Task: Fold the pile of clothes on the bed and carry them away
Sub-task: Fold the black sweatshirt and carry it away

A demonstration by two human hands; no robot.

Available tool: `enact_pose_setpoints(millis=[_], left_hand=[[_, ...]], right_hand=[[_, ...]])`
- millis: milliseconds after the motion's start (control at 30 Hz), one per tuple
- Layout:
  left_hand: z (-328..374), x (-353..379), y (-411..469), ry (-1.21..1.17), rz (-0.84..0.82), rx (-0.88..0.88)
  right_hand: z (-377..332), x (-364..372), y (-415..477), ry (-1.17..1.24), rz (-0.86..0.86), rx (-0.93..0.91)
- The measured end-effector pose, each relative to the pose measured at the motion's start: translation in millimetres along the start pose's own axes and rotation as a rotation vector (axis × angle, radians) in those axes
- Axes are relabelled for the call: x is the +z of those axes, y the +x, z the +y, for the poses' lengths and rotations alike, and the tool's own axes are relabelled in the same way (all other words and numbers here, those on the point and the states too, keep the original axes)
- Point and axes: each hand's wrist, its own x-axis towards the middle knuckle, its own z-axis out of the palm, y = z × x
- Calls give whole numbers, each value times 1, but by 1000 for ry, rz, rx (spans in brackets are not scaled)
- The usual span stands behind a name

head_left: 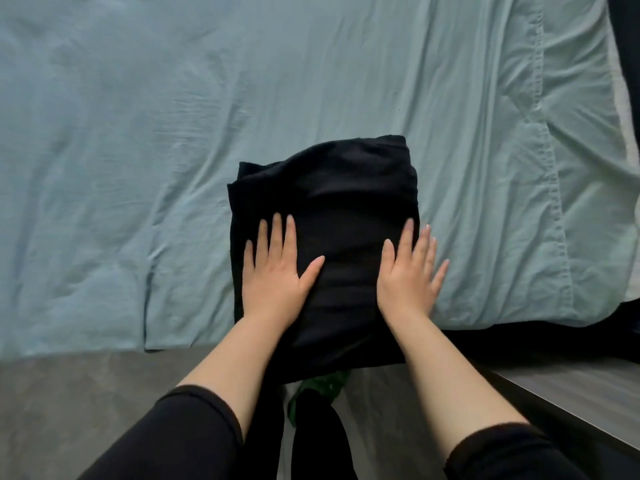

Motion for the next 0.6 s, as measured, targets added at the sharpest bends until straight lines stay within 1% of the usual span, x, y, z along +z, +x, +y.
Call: enact_pose_setpoints(millis=[33, 67, 100, 133, 200, 233, 300, 333, 400, 500, 533, 600], left_hand=[[-2, 6, -11, -33, 19, -6], [-5, 11, -24, -40, 4, 10], [-10, 15, -38, -16, -38, 35], [-19, 16, -52, 35, -108, 60], [-42, 8, -74, 151, -241, 73], [-53, 0, -81, 191, -280, 71], [-66, -25, -95, 226, -305, 82], [-69, -41, -102, 216, -289, 93], [-74, -78, -120, 149, -231, 106], [-80, -136, -152, 14, -149, 133], [-83, -153, -163, -19, -136, 135], [-93, -178, -186, -98, -118, 110]], right_hand=[[3, 6, -14, -20, 66, -59], [7, 10, -31, -77, 80, -160], [14, 14, -48, -161, 55, -257], [24, 15, -64, -259, -27, -309], [45, 6, -82, -413, -165, -280], [50, -3, -85, -456, -207, -253], [43, -28, -89, -492, -265, -252], [32, -42, -94, -469, -294, -273], [9, -71, -107, -342, -356, -306], [-32, -110, -142, -79, -502, -231], [-46, -119, -153, -5, -532, -208], [-69, -133, -173, 85, -540, -210]])
